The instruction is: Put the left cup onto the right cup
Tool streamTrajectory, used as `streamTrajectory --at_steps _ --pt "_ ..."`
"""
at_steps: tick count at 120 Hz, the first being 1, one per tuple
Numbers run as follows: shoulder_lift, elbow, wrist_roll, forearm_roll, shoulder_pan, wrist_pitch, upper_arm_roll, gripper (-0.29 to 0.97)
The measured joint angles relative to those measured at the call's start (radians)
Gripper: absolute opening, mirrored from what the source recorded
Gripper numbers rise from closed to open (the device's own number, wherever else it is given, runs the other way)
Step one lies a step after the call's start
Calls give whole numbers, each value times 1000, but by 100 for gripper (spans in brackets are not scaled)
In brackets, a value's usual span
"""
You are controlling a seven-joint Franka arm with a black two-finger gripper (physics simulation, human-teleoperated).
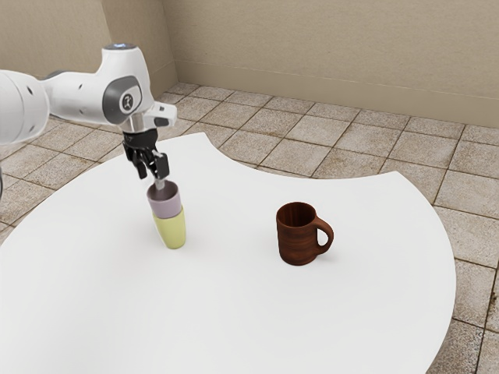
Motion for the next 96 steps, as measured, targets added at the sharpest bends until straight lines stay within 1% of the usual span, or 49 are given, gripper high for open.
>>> streamTrajectory --at_steps 28,55,87,96 --pt "-70 -2 2 -2 -15 -23 0 58" --pt "-162 -6 1 -6 -23 -91 -4 63" --pt "-350 -7 -48 -12 -8 -260 -3 65" --pt "-388 -5 -71 -14 2 -304 -4 65"
